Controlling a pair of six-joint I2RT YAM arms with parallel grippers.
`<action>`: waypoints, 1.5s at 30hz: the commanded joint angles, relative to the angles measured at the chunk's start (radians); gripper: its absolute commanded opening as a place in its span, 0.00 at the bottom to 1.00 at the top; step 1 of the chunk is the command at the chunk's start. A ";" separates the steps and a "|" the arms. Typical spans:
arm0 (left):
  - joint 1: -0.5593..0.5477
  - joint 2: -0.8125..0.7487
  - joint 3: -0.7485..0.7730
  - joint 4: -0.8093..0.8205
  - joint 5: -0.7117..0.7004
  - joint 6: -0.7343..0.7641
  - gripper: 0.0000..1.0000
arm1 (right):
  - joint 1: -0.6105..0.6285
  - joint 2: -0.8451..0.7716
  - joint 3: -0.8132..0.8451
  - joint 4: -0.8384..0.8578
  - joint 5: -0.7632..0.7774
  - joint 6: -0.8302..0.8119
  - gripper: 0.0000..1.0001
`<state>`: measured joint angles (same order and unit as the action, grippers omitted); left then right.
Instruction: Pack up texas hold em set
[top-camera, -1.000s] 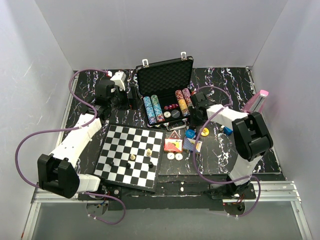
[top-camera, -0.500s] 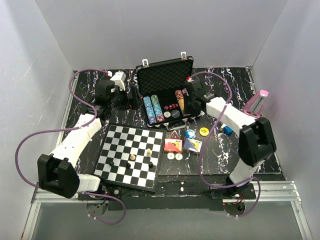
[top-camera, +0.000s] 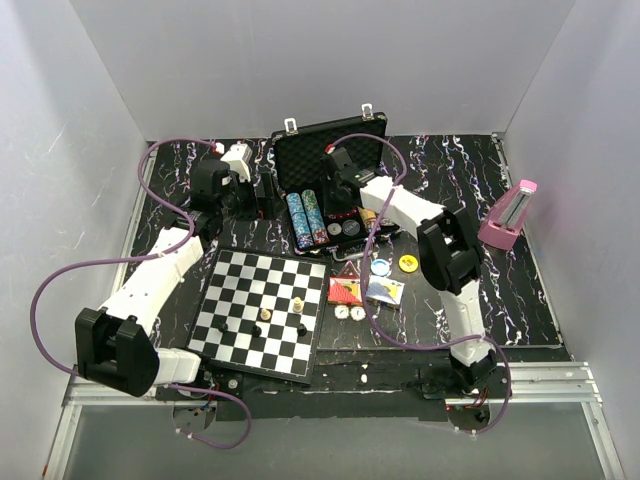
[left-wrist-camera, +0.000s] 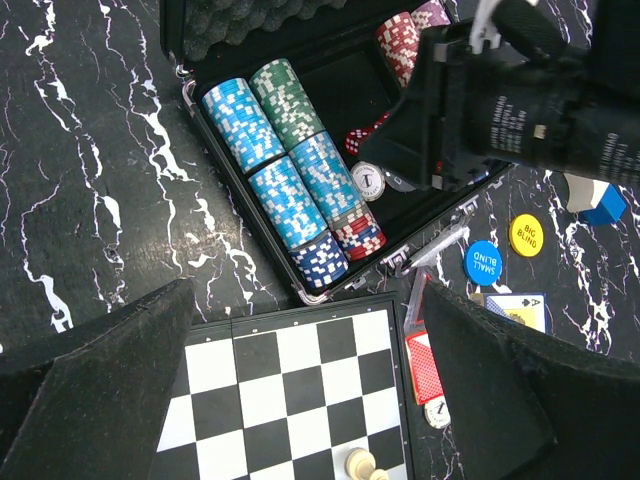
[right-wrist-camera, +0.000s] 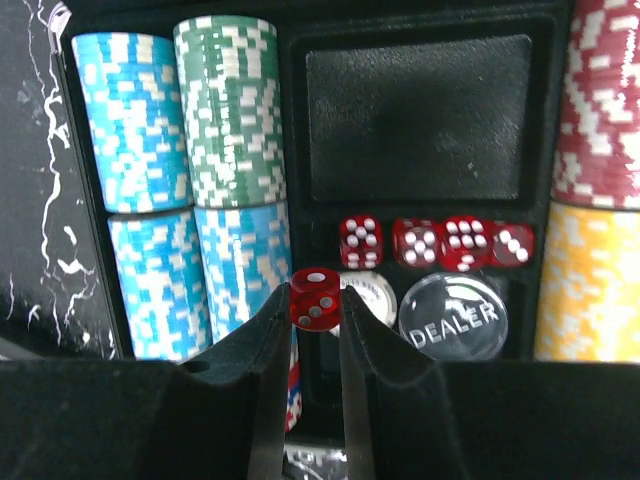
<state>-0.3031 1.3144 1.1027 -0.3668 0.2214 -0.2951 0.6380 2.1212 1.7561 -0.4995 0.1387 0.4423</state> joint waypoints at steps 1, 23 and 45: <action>0.002 -0.029 -0.006 -0.003 0.007 0.007 0.98 | -0.001 0.052 0.103 -0.008 0.006 0.015 0.01; 0.002 -0.026 -0.003 -0.009 0.001 0.014 0.98 | -0.001 0.172 0.198 -0.085 0.041 0.007 0.01; 0.002 -0.027 -0.003 -0.008 0.004 0.011 0.98 | 0.003 0.141 0.316 -0.097 0.015 -0.136 0.04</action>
<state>-0.3031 1.3144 1.1019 -0.3676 0.2214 -0.2947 0.6353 2.2826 1.9736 -0.5640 0.1520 0.3531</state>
